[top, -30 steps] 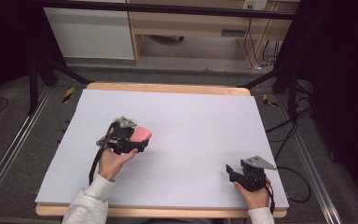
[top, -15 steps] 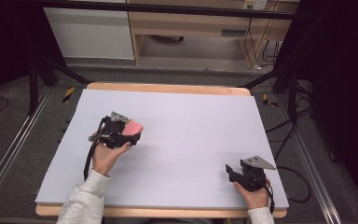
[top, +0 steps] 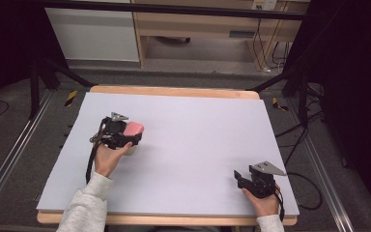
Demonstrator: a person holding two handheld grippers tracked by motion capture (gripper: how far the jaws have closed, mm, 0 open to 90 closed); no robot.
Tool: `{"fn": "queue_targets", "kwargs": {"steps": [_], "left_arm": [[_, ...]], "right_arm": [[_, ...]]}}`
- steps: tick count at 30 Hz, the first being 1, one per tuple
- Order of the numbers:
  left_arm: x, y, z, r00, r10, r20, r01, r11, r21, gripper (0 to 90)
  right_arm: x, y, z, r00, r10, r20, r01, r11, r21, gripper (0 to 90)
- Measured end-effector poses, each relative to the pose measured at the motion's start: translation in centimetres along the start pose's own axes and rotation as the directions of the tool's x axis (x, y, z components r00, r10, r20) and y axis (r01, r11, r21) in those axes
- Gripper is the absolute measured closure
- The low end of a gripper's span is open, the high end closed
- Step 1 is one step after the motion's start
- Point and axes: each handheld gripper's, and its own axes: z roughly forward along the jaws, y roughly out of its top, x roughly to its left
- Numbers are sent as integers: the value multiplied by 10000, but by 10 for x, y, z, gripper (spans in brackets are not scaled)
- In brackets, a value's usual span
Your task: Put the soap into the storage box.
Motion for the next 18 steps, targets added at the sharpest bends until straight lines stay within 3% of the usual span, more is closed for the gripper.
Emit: {"fn": "queue_targets", "kwargs": {"steps": [8,18], "left_arm": [[9,1,6,9993,-131,-337,131,9999,2,372],[17,0,13,9986,-308,-441,311,9995,48,373]], "right_arm": [[0,0,0,10000,-9,-12,9,10000,5,364],[0,0,1,10000,-32,-7,32,10000,15,364]]}}
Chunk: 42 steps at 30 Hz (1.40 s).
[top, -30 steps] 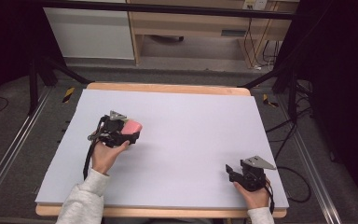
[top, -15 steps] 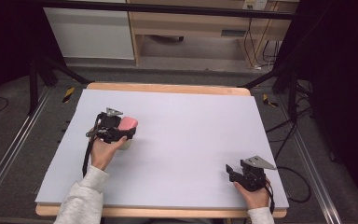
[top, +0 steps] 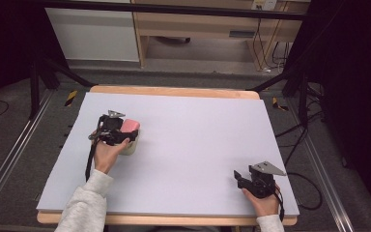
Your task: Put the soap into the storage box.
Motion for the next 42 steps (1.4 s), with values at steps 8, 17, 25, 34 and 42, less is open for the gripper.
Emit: {"fn": "queue_targets", "kwargs": {"steps": [8,17,25,34,42], "left_arm": [[4,0,6,9999,-78,-135,79,9999,65,372],[10,-3,13,9993,-192,-321,198,9996,179,372],[13,-7,21,9991,-247,-356,258,9992,302,373],[18,-13,27,9982,-342,-486,366,9981,488,372],[21,-16,32,9978,-418,-510,446,9975,549,372]], "right_arm": [[0,0,0,10000,16,-13,-16,10000,16,365],[0,0,0,10000,3,-15,-3,10000,16,367],[0,0,1,10000,1,-3,-1,10000,28,368],[0,0,1,10000,-67,-12,67,10000,14,370],[0,0,1,10000,-87,-11,87,10000,12,372]]}}
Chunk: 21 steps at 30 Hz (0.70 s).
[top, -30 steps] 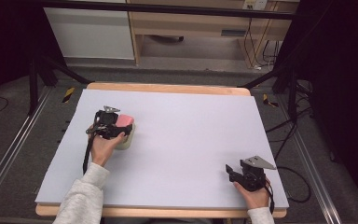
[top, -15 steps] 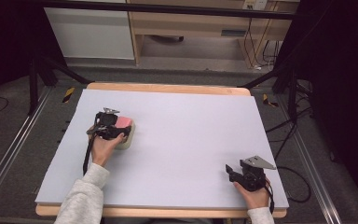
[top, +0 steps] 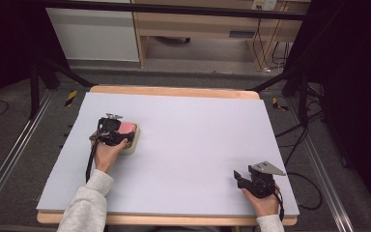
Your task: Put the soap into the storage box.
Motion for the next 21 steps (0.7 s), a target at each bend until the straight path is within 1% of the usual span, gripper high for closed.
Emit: {"fn": "queue_targets", "kwargs": {"steps": [12,21], "left_arm": [[3,-6,7,9999,-81,-91,82,9999,143,372],[3,-6,8,9998,-123,-124,124,9998,128,372]], "right_arm": [[0,0,0,10000,-11,4,11,10000,8,372],[0,0,0,10000,-11,-2,11,10000,18,372]]}}
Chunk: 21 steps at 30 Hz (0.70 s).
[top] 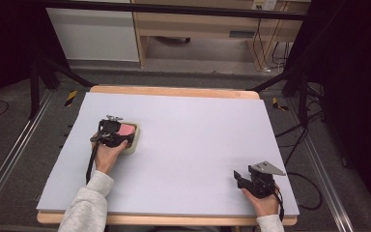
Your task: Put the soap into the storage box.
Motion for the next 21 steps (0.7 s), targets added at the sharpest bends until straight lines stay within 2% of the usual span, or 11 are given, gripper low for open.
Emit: {"fn": "queue_targets", "kwargs": {"steps": [12,15,17,21], "left_arm": [[0,0,0,10000,28,25,-28,10000,12,370],[1,2,-5,9999,-55,132,60,9992,-386,327],[1,3,-11,9998,-96,190,109,9975,-696,330],[2,5,-20,9999,49,150,-37,9967,-814,329]], "right_arm": [[0,0,0,10000,-4,-2,4,10000,-10,370],[0,0,0,10000,-2,0,2,10000,-18,370],[0,0,0,10000,-4,-1,4,10000,-21,370],[0,0,-1,10000,12,-7,-12,10000,-40,370]]}}
